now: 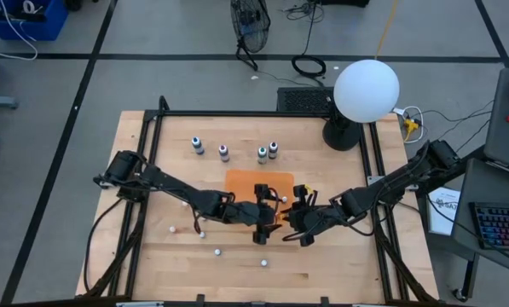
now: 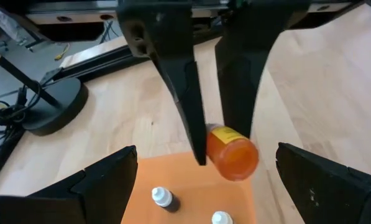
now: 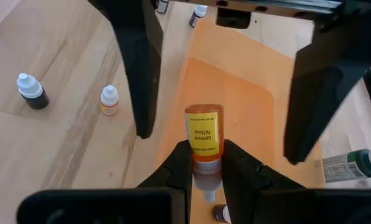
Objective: Pick & Place food coloring
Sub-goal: Put the small orange food coloring bottle into the orange bin
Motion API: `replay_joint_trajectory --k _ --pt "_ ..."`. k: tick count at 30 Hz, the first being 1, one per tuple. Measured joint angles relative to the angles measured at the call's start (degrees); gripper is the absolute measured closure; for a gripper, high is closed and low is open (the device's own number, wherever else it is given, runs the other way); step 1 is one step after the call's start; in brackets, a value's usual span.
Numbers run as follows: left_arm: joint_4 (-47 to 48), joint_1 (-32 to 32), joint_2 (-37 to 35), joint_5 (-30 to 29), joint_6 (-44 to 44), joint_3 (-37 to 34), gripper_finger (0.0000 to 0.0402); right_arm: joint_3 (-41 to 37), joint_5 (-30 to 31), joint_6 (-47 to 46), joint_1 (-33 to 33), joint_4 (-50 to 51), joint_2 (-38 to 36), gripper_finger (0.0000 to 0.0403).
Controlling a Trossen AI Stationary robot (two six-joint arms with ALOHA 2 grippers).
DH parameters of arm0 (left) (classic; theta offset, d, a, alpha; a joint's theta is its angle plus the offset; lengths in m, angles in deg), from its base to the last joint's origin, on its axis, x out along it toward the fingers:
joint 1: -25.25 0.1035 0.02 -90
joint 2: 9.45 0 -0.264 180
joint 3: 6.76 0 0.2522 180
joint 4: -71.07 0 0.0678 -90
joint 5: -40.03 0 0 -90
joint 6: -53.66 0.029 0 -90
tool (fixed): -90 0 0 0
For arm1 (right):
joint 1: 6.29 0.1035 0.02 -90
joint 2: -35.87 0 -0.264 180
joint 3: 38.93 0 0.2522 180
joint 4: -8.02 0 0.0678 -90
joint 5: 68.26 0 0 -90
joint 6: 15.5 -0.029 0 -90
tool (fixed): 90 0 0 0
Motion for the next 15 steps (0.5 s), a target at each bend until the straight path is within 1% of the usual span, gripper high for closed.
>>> replay_joint_trajectory --k 2,4,11,15 --pt "0.0 -0.2 -0.1 0.0 0.9 0.0 0.0032 0.0 0.0 -0.1 0.0 0.0 0.0 0.0356" --pt "-0.4 -0.5 -0.3 0.0 1.8 0.0 0.0052 0.0 0.0 -0.1 0.0 0.0 0.0 0.0356" --pt "-1.6 -0.9 -0.4 0.1 2.1 0.0 0.0159 0.0 0.0 -0.1 0.0 0.0 0.0 0.0356" --pt "-2.1 -0.9 -0.4 0.1 2.3 0.0 0.0208 0.0 -0.1 -0.1 0.0 -0.1 0.0 0.0356"
